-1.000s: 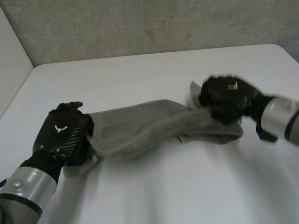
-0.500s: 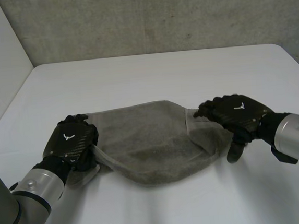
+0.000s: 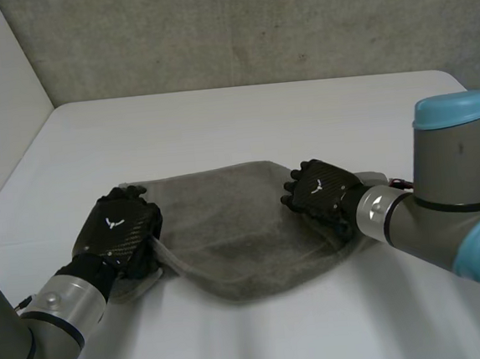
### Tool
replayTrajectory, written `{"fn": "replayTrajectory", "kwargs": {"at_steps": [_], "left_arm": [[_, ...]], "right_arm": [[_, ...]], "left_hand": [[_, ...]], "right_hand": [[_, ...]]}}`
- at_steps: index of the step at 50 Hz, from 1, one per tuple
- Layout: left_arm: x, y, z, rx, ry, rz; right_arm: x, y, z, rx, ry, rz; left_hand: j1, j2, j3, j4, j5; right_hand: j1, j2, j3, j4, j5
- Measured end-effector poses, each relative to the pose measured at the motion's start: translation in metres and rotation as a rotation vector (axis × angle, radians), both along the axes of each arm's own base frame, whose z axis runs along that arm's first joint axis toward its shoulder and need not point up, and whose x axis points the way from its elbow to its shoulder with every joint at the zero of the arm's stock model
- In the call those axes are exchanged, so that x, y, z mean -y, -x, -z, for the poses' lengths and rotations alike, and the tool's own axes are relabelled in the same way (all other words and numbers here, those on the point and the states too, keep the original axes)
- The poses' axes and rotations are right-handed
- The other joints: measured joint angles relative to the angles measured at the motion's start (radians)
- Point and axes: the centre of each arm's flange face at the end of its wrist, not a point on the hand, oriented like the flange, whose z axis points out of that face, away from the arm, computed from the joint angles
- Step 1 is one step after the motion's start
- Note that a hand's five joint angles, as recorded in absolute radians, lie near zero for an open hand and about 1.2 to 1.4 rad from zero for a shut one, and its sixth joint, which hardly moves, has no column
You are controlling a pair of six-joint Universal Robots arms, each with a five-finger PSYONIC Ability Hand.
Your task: Fold the towel.
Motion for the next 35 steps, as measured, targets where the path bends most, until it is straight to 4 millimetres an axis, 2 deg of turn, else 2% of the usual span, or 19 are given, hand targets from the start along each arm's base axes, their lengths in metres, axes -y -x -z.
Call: {"fn": "replayTrajectory", "kwargs": {"at_steps": [10,14,16,17,21,30,35], "left_arm": [[0.0,0.0,0.0,0.0,-0.001,0.0],[0.0,0.0,0.0,0.0,-0.001,0.0],[0.0,0.0,0.0,0.0,-0.001,-0.001],[0.0,0.0,0.0,0.0,-0.001,-0.001],[0.002,-0.001,0.0,0.0,0.0,-0.007],[0.004,-0.003,0.0,0.001,-0.001,-0.018],[0.004,-0.003,0.0,0.001,-0.001,-0.018]], "right_arm": [[0.014,-0.006,0.019,-0.109,0.098,0.012],[0.017,-0.005,0.021,-0.131,0.124,0.02],[0.018,-0.004,0.021,-0.139,0.134,0.026],[0.018,-0.003,0.021,-0.14,0.135,0.027],[0.02,0.005,0.011,-0.131,0.146,0.048],[0.014,0.029,-0.024,-0.047,0.139,0.137],[0.008,0.042,-0.03,-0.01,0.102,0.177]], "left_hand": [[0.0,0.0,0.0,0.0,0.0],[0.0,0.0,0.0,0.0,0.0],[0.0,0.0,0.0,0.0,0.0],[0.0,0.0,0.0,0.0,0.0],[0.0,0.0,0.0,0.0,0.0],[0.0,0.0,0.0,0.0,0.0],[0.0,0.0,0.0,0.0,0.0]], "right_hand": [[0.034,0.04,0.0,0.0,0.039],[0.145,0.154,0.0,0.0,0.128],[0.356,0.374,0.0,0.0,0.326],[0.38,0.398,0.0,0.0,0.352],[0.502,0.498,0.0,0.0,0.466],[0.51,0.508,0.0,0.0,0.476],[0.51,0.509,0.0,0.0,0.478]]}}
